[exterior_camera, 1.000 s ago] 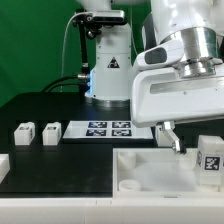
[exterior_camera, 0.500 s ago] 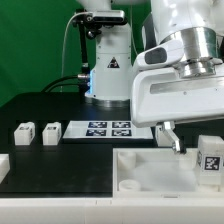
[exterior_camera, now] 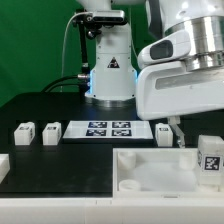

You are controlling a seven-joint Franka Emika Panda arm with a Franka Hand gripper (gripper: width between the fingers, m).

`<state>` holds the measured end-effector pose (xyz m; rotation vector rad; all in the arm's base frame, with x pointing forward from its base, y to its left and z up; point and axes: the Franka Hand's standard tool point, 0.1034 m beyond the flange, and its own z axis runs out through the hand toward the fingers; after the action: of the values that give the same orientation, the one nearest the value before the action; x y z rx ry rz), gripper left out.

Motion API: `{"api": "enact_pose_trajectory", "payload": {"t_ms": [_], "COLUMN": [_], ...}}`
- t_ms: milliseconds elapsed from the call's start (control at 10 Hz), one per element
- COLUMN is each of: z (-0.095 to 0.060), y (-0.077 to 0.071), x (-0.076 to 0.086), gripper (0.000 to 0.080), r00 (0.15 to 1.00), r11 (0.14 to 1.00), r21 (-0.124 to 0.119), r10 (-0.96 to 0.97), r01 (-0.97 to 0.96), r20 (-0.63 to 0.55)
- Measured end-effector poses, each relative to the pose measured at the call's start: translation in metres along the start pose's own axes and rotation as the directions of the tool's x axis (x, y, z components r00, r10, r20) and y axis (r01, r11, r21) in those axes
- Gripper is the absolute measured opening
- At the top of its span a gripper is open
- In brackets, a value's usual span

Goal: Assemble one leg

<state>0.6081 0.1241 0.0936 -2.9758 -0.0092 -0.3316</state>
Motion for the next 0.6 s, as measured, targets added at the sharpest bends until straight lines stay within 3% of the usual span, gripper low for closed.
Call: {"api": "enact_pose_trajectory", "payload": {"t_ms": [300,600], "z": [0.004,0.012], "y": [0.002,0.009], "x": [-0.004,0.0], "gripper": [0.0649,0.0649], "r00": [0.959,0.952], "r11": [1.0,0.999], "r21": [0.02,0.018], "r10": [0.014,0.021], "r01": [-0.021,-0.028], "r20": [0.282,0.305]}}
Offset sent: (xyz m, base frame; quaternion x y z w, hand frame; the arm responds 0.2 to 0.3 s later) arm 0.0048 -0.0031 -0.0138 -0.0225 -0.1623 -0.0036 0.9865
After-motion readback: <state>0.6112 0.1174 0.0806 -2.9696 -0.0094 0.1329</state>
